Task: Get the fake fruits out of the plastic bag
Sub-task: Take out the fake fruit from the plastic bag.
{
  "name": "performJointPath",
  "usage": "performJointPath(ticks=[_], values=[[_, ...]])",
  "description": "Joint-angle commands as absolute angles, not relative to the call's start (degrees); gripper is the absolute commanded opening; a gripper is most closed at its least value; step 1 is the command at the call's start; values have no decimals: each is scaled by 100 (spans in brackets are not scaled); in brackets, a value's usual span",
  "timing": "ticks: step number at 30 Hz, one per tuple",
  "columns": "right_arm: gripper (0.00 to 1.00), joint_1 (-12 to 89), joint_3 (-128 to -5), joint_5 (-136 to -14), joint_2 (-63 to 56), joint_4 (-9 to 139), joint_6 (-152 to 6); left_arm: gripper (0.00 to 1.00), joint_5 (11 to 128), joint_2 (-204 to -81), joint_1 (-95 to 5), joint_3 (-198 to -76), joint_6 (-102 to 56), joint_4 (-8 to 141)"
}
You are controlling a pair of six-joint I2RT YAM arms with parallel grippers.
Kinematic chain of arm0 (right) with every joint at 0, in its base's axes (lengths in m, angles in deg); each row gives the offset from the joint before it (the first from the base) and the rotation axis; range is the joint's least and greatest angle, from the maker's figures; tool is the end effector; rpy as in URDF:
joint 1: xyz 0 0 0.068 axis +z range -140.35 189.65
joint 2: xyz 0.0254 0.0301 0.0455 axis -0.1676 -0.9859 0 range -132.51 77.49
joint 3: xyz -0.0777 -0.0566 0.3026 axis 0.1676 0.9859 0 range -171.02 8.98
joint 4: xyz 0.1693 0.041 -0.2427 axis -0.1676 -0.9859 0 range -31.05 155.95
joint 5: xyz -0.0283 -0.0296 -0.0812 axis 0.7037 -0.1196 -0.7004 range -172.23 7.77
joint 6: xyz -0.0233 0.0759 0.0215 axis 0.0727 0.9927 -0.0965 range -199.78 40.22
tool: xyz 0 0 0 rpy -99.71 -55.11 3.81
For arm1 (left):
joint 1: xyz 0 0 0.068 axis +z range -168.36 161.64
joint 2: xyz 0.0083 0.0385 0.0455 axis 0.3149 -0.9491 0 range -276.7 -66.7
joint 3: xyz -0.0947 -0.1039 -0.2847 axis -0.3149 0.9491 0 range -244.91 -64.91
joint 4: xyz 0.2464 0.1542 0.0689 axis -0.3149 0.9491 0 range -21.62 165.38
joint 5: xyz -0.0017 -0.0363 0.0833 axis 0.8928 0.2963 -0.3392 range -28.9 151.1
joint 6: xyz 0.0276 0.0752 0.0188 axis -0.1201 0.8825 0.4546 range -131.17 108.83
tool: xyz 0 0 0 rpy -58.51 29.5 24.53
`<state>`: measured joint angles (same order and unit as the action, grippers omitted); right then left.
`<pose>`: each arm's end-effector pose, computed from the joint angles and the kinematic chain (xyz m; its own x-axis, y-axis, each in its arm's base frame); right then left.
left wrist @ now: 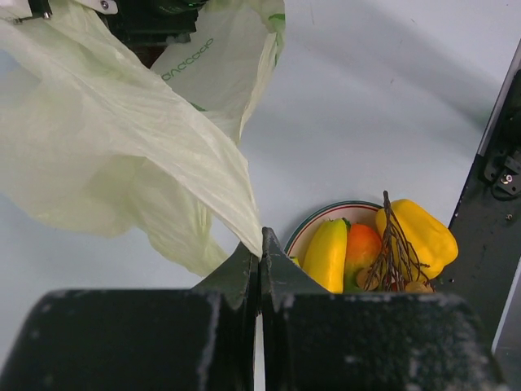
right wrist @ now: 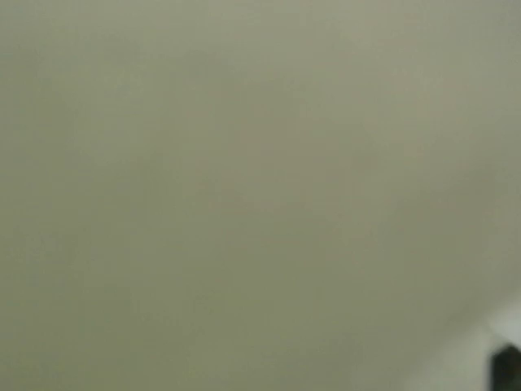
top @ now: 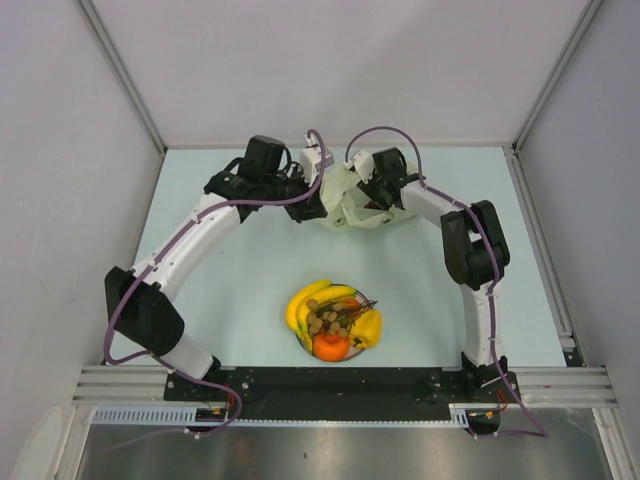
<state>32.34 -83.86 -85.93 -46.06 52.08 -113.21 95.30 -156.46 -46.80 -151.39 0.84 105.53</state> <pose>0.5278 0.2157 0.1760 -0.3516 -0.7429 -0.5696 -0.6425 0.6340 -0.4303 0.3391 -0.2295 0.3808 -0.3974 0.4112 -0.8203 0.8720 0.4476 -0.1981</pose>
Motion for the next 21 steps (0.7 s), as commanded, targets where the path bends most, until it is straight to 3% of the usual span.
performJointPath(ticks=[1,3,6,21], values=[[31,3267,-8577,-8751,-4714,5004,-11608,0,9511,-15679,-4710,-15333,43,10397],[14,3285,-8533,-8593,-4496,5109,-11591,0,9503,-15705,-4719,-15342,26,10380],[1,3302,-8524,-8285,-4170,5180,-11460,0,9476,-15749,-4719,-15359,17,10371],[0,3057,-8542,-6184,-2368,4442,-10308,0,9239,-16039,-4745,-15561,-1,10283]])
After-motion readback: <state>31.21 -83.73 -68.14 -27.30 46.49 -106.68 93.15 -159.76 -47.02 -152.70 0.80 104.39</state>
